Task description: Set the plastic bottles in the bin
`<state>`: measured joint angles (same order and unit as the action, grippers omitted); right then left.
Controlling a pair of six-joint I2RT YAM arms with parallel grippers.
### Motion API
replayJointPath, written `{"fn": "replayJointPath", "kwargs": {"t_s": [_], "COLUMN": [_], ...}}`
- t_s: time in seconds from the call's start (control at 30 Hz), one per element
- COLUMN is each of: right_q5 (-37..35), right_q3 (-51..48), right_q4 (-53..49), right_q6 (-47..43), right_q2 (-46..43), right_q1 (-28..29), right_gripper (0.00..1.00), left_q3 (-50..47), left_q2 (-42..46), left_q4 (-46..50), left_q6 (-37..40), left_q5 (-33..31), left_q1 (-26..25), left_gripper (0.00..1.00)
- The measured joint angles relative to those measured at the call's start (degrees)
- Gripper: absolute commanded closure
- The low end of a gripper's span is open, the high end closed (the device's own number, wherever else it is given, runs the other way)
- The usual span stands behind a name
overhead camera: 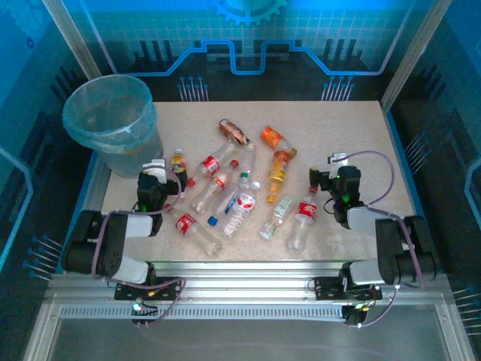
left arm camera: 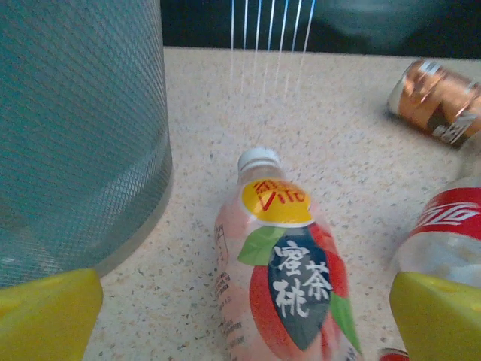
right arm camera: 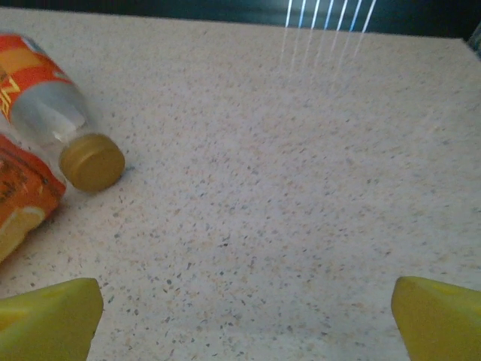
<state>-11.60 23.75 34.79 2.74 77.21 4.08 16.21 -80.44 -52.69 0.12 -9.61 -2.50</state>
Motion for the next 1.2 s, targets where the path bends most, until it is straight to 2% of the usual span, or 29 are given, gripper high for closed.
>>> {"fn": "replayJointPath", "kwargs": {"t_s": [0.2, 0.33, 0.53, 0.63, 0.8, 0.9, 1.1, 1.2], "right_q5": [-1.3, 2.8, 6.0, 6.3, 7.8, 8.4, 7.8, 7.6], "right_q3": [3.1, 7.5, 15.4, 17.2, 17.3, 16.5, 14.9, 14.5], "right_q4": [-14.9, -28.9, -54.7, -66.8, -81.5, -85.2, -86.0, -84.2], "right_q6": [3.2, 8.4, 20.3, 25.0, 30.6, 33.6, 37.5, 38.3], "right_q2": [-14.9, -24.0, -31.5, -33.2, -34.8, -33.9, -26.7, -22.7], "right_q1": [1.6, 2.8, 5.4, 6.2, 11.0, 15.5, 23.4, 25.3], "right_gripper": [0.04, 0.09, 0.16, 0.18, 0.22, 0.2, 0.18, 0.18], "left_q3": [-0.6, 0.8, 4.7, 7.3, 13.3, 17.2, 24.9, 28.5], "left_q2": [17.5, 26.6, 38.5, 41.8, 41.4, 38.4, 29.4, 25.1], "left_q4": [10.6, 24.0, 41.9, 48.1, 55.9, 58.5, 60.6, 61.4], "left_q6": [-1.5, -1.7, -4.8, -6.5, -7.3, -6.5, -3.5, -2.8], "left_q5": [-2.0, -5.4, -8.8, -9.1, -8.5, -6.4, 0.8, 3.7], "left_q1": [-3.8, -8.9, -14.3, -16.5, -21.2, -23.5, -26.2, -27.5], "left_gripper": [0.03, 0.05, 0.12, 0.14, 0.15, 0.15, 0.14, 0.14]}}
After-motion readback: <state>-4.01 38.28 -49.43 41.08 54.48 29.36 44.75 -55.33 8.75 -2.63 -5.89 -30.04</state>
